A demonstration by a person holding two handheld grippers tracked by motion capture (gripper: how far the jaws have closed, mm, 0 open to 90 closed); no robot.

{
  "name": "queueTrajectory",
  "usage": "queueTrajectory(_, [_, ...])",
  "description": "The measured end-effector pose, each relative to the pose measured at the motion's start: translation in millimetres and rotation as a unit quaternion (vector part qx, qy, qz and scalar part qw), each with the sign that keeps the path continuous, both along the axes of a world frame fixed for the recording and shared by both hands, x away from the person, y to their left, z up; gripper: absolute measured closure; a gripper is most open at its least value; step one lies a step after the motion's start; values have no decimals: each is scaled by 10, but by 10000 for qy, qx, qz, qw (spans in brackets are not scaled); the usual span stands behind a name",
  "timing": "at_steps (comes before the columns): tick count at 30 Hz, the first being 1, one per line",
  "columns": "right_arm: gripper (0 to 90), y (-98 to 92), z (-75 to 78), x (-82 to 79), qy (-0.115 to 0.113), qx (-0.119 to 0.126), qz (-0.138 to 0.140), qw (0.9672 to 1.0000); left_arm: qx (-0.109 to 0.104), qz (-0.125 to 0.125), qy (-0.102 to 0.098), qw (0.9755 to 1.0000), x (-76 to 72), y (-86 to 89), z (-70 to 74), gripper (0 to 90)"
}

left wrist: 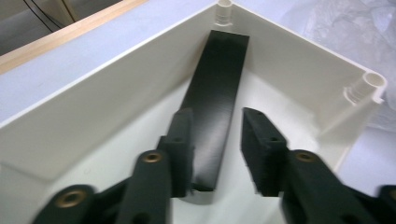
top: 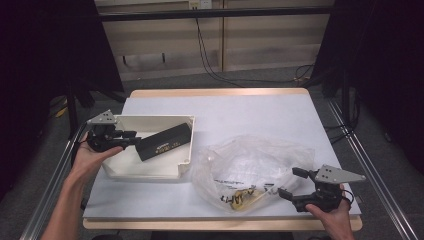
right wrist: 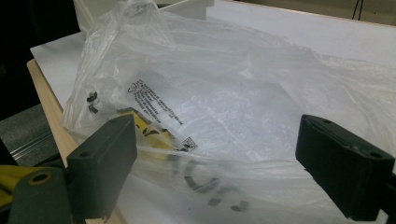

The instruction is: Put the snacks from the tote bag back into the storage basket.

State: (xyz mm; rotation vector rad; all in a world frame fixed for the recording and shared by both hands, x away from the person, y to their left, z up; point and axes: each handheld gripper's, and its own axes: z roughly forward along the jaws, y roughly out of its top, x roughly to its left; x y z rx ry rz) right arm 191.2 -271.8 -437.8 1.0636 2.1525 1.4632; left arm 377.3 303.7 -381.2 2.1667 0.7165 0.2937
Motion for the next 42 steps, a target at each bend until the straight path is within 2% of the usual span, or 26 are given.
queueTrajectory(2, [119, 8, 1, 1, -18, -13, 26, 10000, -76, -61, -14, 10000, -62, -10, -17, 759])
queueTrajectory(6, [119, 19, 9, -9, -29, -13, 28, 10000, -250, 15, 81, 9997, -193, -43, -133, 898])
queueTrajectory(8, [119, 14, 9, -11, -32, -9, 24, 10000, -222, 112, 52, 9997, -237, -59, -184, 900])
queueTrajectory(13, [119, 10, 8, -16, -28, -15, 1, 10000, -246, 234, 145, 9993, -371, -112, -306, 900])
queueTrajectory(15, [119, 8, 7, -14, -21, -12, -4, 10000, -215, 281, 145, 9993, -415, -129, -333, 900])
queueTrajectory(16, [118, 8, 6, -12, -26, -15, 1, 10000, -133, 371, 92, 9992, -445, -138, -338, 900])
queueTrajectory(19, [119, 10, 3, -13, -11, -9, 9, 10000, -237, 425, 104, 9988, -500, -146, -404, 900])
queueTrajectory(22, [119, 14, -2, -8, -20, -12, 26, 10000, -269, 473, 198, 9983, -495, -158, -526, 900])
queueTrajectory(23, [119, 16, -3, -6, -11, -9, 18, 10000, -310, 564, 247, 9976, -486, -158, -586, 900])
queueTrajectory(24, [119, 19, -4, -4, 0, -21, 37, 10000, -216, 690, 298, 9969, -481, -162, -622, 900])
queueTrajectory(25, [119, 20, -3, -3, -5, -28, 36, 10000, -107, 746, 301, 9967, -485, -168, -619, 900])
queueTrajectory(27, [119, 13, 0, -3, -17, -14, 23, 10000, -186, 706, 296, 9969, -505, -167, -586, 900])
queueTrajectory(28, [119, 8, -2, -1, -21, -11, 21, 10000, -145, 834, 302, 9960, -512, -165, -573, 900])
queueTrajectory(35, [119, -2, -7, -5, -15, -34, 28, 10000, -90, 898, 329, 9954, -437, -162, -685, 900])
queueTrajectory(39, [118, -7, -9, 4, 0, 0, 8, 10000, -58, 960, 436, 9944, -356, -159, -727, 900])
queueTrajectory(41, [119, 2, -7, -1, -3, -5, 15, 10000, -157, 1007, 472, 9937, -330, -170, -730, 900])
queueTrajectory(42, [119, 8, -7, -1, -8, 5, 31, 10000, -75, 1031, 460, 9936, -316, -171, -731, 900])
